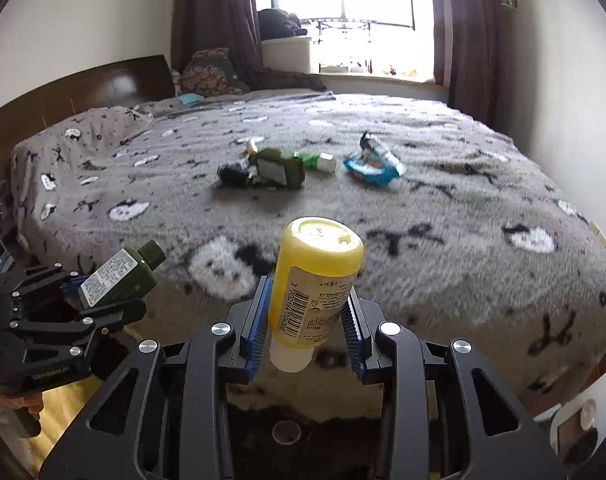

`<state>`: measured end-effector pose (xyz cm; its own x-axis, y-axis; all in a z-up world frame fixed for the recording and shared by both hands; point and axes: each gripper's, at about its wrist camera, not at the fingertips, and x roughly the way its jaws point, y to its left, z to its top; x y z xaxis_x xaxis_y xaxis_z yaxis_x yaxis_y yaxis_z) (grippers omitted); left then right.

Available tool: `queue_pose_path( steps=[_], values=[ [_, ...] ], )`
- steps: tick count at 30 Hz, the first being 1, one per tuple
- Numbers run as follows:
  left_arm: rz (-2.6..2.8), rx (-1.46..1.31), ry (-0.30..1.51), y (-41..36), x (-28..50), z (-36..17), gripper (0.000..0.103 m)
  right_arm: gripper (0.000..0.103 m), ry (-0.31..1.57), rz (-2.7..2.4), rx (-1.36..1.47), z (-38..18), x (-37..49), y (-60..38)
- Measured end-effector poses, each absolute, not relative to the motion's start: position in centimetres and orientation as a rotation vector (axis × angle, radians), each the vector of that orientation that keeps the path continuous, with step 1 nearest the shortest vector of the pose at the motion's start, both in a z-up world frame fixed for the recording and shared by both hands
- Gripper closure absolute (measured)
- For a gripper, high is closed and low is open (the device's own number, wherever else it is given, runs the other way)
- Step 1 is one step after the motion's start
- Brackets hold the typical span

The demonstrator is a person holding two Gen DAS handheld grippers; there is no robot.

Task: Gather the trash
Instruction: 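Lower bottle and tube beside the bed and release them into the bin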

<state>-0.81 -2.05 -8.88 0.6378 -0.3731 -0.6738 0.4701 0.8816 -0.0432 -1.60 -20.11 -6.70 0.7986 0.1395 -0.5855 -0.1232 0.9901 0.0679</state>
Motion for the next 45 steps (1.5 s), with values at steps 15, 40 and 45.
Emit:
queue_pose_path(
  steps=[15,40,45],
  values=[
    [-0.445,0.097,1.046,-1.5,-3.1,-20.3,0.063,0.068,0.925,0.191,0.032,-17.3,-2.4,-16.8],
    [-0.445,0.12,1.298,-2.8,-0.3,-30.2,0.062,0.07,1.257,0.228,0.166,-27.8,0.5,-16.1],
    [-0.458,0.134,1.32,-3.2,-0.5,-30.8,0.062,0.07,1.26,0.209,0.163,-28.2,1.0,-15.7]
  ],
)
